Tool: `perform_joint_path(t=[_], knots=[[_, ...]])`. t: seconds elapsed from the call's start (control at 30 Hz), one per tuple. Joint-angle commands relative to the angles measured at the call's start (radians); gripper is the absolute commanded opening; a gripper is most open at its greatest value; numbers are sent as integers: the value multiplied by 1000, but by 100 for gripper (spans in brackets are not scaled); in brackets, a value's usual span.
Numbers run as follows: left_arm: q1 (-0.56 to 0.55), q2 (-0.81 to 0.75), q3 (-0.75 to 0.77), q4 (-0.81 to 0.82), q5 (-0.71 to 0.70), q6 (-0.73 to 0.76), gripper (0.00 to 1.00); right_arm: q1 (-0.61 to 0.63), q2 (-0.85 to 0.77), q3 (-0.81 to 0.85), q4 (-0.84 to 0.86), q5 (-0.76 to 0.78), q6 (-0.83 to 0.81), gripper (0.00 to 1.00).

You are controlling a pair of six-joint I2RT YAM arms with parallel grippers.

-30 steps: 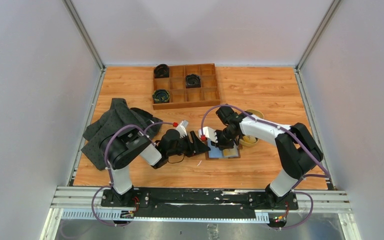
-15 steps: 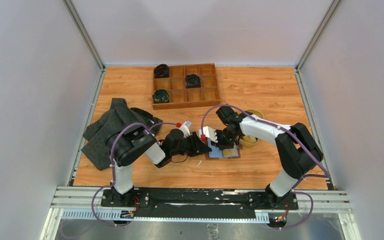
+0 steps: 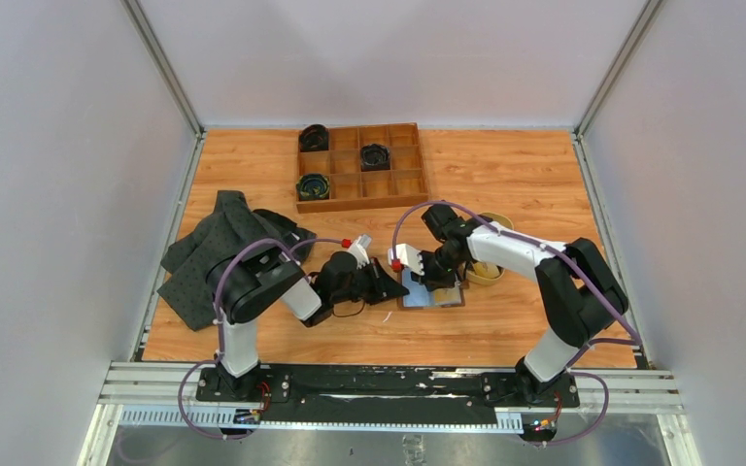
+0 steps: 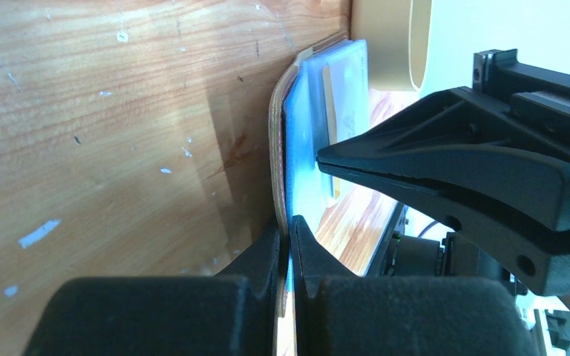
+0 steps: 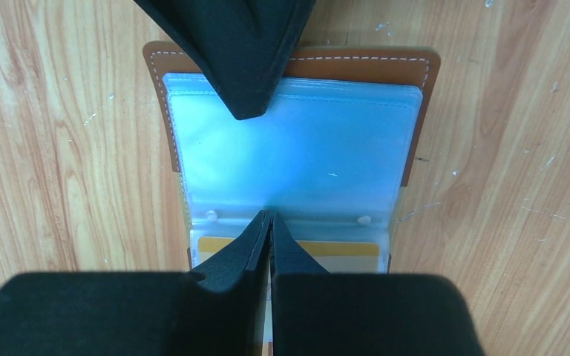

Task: Put the credit cards into the card holder
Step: Pick up the credit card from the storage box.

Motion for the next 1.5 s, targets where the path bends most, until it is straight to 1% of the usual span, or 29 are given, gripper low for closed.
perform_joint_path(t=[0.0, 0.13, 0.2, 0.33, 0.4, 0.47, 0.57, 0.67, 0.77, 0.83, 0.9, 1.03, 1.17, 1.27, 1.37, 1.47], knots=[[-4, -62, -39, -53, -71, 38, 0, -29, -21, -10, -52, 16, -6, 5], [-3, -76, -45, -47, -68, 37, 0, -29, -21, -1, -66, -47, 2, 6], [-2, -77, -49, -39, -65, 34, 0, -30, -28, 16, -91, -125, 5, 8], [7, -103, -75, -34, -72, 32, 1, -53, -72, 69, -176, -351, 20, 22], [14, -133, -93, -49, -81, 35, 5, -74, -95, 103, -235, -417, 14, 26], [25, -171, -112, -79, -95, 46, 9, -124, -127, 126, -272, -447, 12, 30], [37, -242, -141, -138, -123, 63, 21, -226, -177, 141, -273, -434, 42, 37], [47, -322, -161, -200, -150, 87, 35, -364, -185, 163, -251, -416, 152, 44], [56, -414, -168, -292, -177, 130, 47, -479, -151, 184, -243, -376, 254, 46], [63, -490, -171, -369, -190, 164, 51, -519, -116, 186, -231, -334, 301, 47], [74, -573, -176, -439, -202, 218, 53, -538, -90, 182, -206, -278, 356, 48], [92, -771, -171, -585, -238, 358, 61, -543, -58, 177, -140, -132, 433, 54], [97, -971, -158, -736, -322, 515, 82, -547, -28, 184, -103, -18, 474, 59], [100, -1092, -172, -785, -386, 557, 99, -550, -5, 191, -87, 43, 500, 61], [105, -1174, -202, -793, -419, 559, 100, -551, 12, 186, -82, 66, 524, 62], [111, -1216, -240, -793, -442, 530, 100, -551, 32, 178, -80, 74, 534, 63]])
